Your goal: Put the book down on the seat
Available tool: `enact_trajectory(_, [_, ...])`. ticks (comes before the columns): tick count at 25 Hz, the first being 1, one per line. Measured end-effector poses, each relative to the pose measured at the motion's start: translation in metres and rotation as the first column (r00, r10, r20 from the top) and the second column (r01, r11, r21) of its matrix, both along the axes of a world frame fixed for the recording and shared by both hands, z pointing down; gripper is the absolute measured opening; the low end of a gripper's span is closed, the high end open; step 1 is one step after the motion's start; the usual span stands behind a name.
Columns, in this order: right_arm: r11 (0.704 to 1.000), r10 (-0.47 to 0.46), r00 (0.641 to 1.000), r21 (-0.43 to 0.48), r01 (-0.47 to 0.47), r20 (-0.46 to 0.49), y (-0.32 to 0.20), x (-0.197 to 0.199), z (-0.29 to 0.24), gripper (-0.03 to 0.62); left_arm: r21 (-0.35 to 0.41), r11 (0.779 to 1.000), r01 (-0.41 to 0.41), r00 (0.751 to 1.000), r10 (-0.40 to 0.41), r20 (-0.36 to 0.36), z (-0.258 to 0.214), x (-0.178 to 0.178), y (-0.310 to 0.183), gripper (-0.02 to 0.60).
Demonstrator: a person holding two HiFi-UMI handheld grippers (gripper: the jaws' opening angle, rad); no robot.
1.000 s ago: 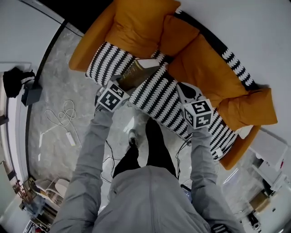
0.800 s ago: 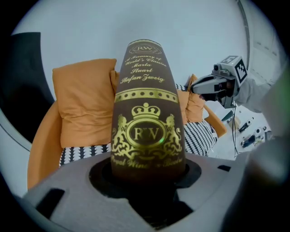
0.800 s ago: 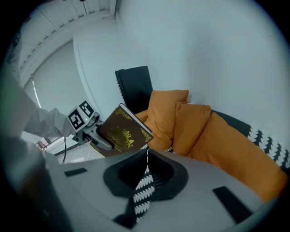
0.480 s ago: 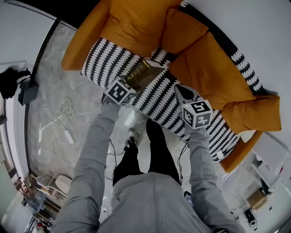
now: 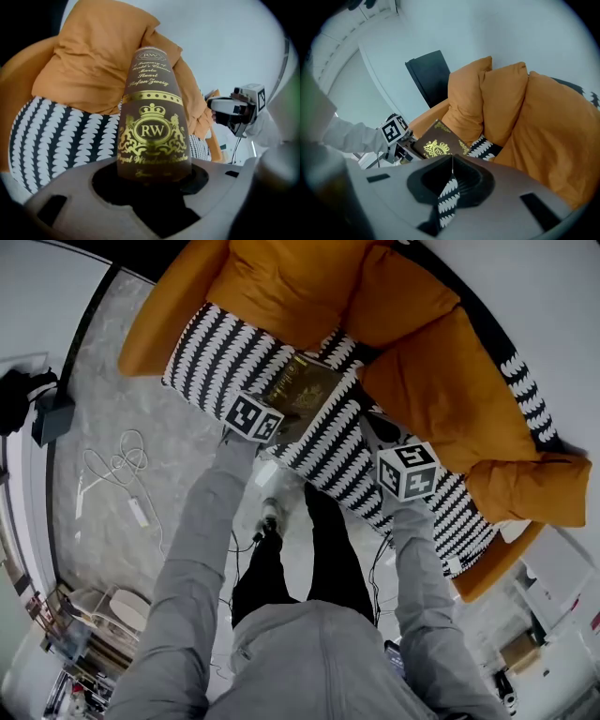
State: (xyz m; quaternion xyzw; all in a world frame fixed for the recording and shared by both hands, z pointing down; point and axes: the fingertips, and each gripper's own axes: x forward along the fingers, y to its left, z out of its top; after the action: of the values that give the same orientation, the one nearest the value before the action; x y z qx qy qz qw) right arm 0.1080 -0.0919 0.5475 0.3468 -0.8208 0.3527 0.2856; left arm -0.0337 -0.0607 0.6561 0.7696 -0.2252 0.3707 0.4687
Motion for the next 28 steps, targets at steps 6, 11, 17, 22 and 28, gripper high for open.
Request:
enact_trajectory(6, [0.999, -0.008, 1.0, -0.032, 0.008, -0.001, -0.004, -0.006, 0.03, 0.029, -0.117, 0.993, 0.021, 0.995, -0.033, -0.098, 0.039, 0.014, 0.009, 0.242])
enact_trajectory(11, [0.999, -0.005, 1.0, -0.052, 0.005, -0.003, -0.009, -0.005, 0.044, 0.031, -0.169, 0.982, 0.082, 0.98, -0.111, -0.165, 0.055, 0.021, -0.002, 0.242])
enact_trajectory(17, [0.996, -0.006, 1.0, -0.09, 0.007, 0.01, 0.011, -0.005, 0.06, 0.03, -0.184, 0.977, 0.102, 0.974, -0.136, -0.182, 0.07, 0.023, 0.001, 0.242])
enact_trajectory(22, [0.994, -0.018, 0.999, -0.105, 0.021, 0.028, 0.022, -0.013, 0.064, 0.03, -0.187, 0.972, 0.142, 0.966, -0.177, -0.19, 0.075, 0.019, -0.003, 0.242])
enact_trajectory(28, [0.992, -0.016, 0.999, -0.122, 0.022, 0.05, 0.027, -0.019, 0.071, 0.029, -0.17, 0.972, 0.16, 0.97, -0.187, -0.157, 0.093, 0.004, -0.011, 0.277])
